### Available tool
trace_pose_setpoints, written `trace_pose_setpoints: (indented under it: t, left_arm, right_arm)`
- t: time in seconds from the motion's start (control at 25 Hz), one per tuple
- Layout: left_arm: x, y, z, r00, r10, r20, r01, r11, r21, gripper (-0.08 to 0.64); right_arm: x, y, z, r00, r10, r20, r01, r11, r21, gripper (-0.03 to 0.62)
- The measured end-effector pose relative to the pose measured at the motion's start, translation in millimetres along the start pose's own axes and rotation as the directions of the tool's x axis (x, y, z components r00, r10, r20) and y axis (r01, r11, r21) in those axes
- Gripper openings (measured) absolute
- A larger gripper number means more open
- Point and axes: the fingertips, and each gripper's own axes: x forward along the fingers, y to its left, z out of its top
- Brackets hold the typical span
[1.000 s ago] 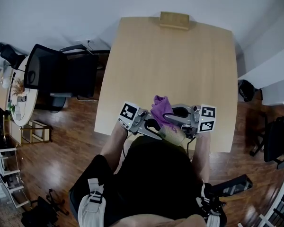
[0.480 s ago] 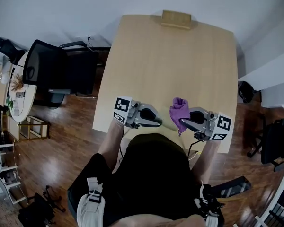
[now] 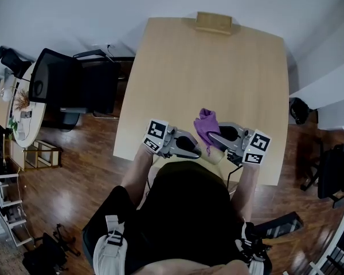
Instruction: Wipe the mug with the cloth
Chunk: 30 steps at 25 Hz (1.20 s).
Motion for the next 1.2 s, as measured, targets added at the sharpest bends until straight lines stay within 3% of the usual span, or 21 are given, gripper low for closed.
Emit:
trace_pose_setpoints:
  t: [0.16,0.28,0.4,0.6,0.72,0.84,0.96,1.08,1.2]
  left_arm:
    - [-32.8,20.5,8.1,0.987,0.138,0.087,-0.135,0.99,-0.045,0.041]
    - [-43.2,27.6,13.6,0.977,0.185,0.103,-0.18,0.982,-0.062,0.041]
    - [-30.6,27.5,14.2,0.984,0.169,0.057,-0.166,0.985,-0.05,0.041]
    - [-6.4,24.9,-15.7,0.988,0.111,-0.11,-0.116,0.992,-0.039,0.045]
    - [0.0,34.6,-34.4,0.983,0.121,-0.141,-0.133,0.988,-0.079,0.049]
    - [-11.2,52.7,-30.0,0.978,0.201,-0.06,-0.208,0.969,-0.13,0.041]
    - [-38.6,66.1,-8.3,0.948,0.315,0.043,-0.303,0.935,-0.184,0.041]
    - [-62.2,78.7,-3.1,0.916,0.386,0.107,-0.358,0.91,-0.21,0.041]
    - [-60.4,82.6,-2.2,0.909,0.403,0.101,-0.375,0.901,-0.219,0.041]
  right_arm:
    - [-42.3,-3.1,24.6,0.991,-0.078,0.112,0.085,0.995,-0.06,0.061]
    - [-48.1,5.0,20.8,0.995,-0.092,0.044,0.098,0.981,-0.166,0.061]
    - [-30.4,10.3,-1.6,0.994,-0.068,-0.084,0.048,0.974,-0.221,0.061]
    - [6.8,17.6,-28.0,0.98,-0.005,-0.201,-0.038,0.977,-0.212,0.061]
    - [26.3,17.0,-38.3,0.964,-0.033,-0.265,-0.044,0.959,-0.279,0.061]
    - [15.0,1.6,-18.6,0.976,-0.137,-0.167,0.076,0.943,-0.324,0.061]
    - [-23.7,-14.1,13.7,0.972,-0.234,-0.023,0.218,0.932,-0.289,0.061]
    - [-45.2,-18.4,17.9,0.958,-0.286,-0.031,0.262,0.911,-0.318,0.061]
    - [-33.7,-19.8,-1.7,0.949,-0.296,-0.111,0.239,0.902,-0.358,0.061]
